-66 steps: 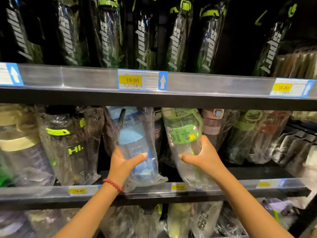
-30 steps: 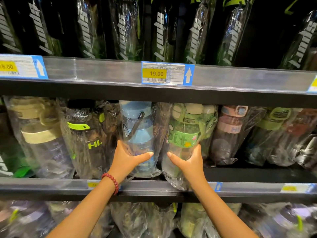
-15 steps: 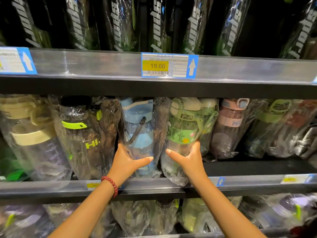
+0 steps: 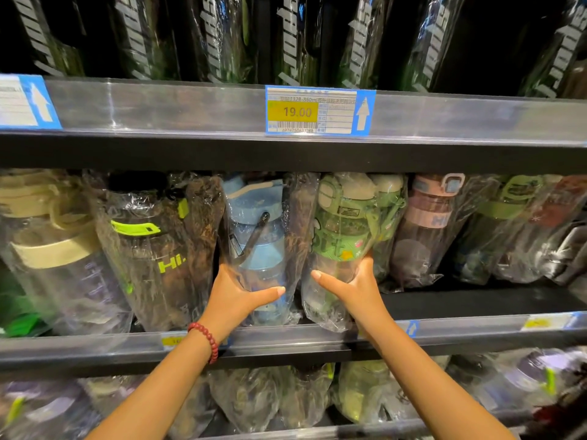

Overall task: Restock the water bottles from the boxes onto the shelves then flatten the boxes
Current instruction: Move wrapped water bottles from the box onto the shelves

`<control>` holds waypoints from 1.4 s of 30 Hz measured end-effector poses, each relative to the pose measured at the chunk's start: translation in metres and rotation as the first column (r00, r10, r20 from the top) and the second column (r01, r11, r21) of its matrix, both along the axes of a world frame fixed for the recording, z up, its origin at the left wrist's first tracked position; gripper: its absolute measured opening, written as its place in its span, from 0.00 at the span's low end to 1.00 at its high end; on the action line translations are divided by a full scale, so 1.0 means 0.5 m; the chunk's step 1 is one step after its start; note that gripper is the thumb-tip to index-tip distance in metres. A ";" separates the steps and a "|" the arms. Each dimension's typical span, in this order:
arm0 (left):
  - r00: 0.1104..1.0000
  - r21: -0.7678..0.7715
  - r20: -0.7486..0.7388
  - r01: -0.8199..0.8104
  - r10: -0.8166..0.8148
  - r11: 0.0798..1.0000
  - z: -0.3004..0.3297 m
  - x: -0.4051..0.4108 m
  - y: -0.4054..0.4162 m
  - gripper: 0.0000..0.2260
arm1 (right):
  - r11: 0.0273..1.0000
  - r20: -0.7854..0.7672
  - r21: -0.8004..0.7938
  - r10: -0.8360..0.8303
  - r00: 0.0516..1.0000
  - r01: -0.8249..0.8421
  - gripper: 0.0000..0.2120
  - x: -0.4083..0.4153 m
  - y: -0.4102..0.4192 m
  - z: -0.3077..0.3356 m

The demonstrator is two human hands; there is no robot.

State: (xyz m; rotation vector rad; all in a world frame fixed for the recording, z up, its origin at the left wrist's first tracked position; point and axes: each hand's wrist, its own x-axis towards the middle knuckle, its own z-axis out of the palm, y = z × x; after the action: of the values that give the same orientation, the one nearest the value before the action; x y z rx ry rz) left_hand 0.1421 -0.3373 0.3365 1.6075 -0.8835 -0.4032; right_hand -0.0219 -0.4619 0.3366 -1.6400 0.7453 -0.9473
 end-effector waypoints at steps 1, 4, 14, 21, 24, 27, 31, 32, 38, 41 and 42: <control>1.000 0.005 -0.005 -0.003 0.003 1.000 0.001 0.000 0.000 0.30 | 1.000 -0.016 0.005 0.013 1.000 -0.013 0.27 0.000 -0.004 -0.003; 1.000 0.015 -0.004 -0.013 0.013 1.000 0.002 -0.004 0.000 0.30 | 0.997 -0.063 0.029 0.066 0.996 -0.065 0.30 -0.004 -0.008 -0.007; 0.996 -0.035 -0.073 0.057 -0.059 0.998 0.000 -0.002 0.008 0.47 | 0.992 -0.281 0.076 0.114 0.953 -0.096 0.48 -0.014 -0.039 -0.007; 0.994 -0.017 -0.083 0.065 -0.066 0.998 -0.002 0.003 0.006 0.45 | 0.971 -0.335 0.001 0.227 0.915 -0.241 0.32 -0.029 -0.051 0.011; 0.995 -0.039 -0.081 0.050 -0.054 0.998 -0.004 0.001 0.002 0.40 | 0.948 -0.293 0.041 0.315 0.903 -0.317 0.29 -0.039 -0.059 0.016; 0.994 -0.035 -0.098 0.048 -0.051 0.998 -0.004 0.001 0.001 0.38 | 0.914 -0.258 0.093 0.405 0.877 -0.395 0.30 -0.042 -0.063 0.016; 0.993 -0.019 -0.110 0.046 -0.048 0.999 -0.004 0.003 0.004 0.46 | 0.886 -0.213 0.140 0.463 0.861 -0.442 0.34 -0.044 -0.067 0.017; 0.993 -0.014 -0.103 0.050 -0.052 0.999 -0.005 0.004 0.004 0.47 | 0.886 -0.210 0.144 0.463 0.861 -0.442 0.34 -0.044 -0.070 0.016; 0.997 0.008 -0.057 0.051 -0.051 0.999 -0.003 0.007 0.002 0.44 | 0.948 -0.314 0.067 0.317 0.895 -0.312 0.39 -0.061 -0.052 0.022; 0.996 -0.046 -0.045 0.068 -0.070 0.997 -0.005 0.005 0.003 0.44 | 0.995 -0.289 -0.062 0.062 0.955 -0.083 0.42 -0.063 0.004 0.034; 0.997 -0.050 -0.040 0.069 -0.071 0.996 -0.005 0.004 0.003 0.45 | 0.992 -0.252 -0.129 -0.026 0.967 -0.007 0.48 -0.056 0.021 0.030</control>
State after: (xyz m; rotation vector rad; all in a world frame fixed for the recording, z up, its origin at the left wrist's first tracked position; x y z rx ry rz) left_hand 0.1441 -0.3357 0.3339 1.5211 -0.9131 -0.4597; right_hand -0.0500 -0.4515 0.3515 -1.8966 0.8799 -0.8150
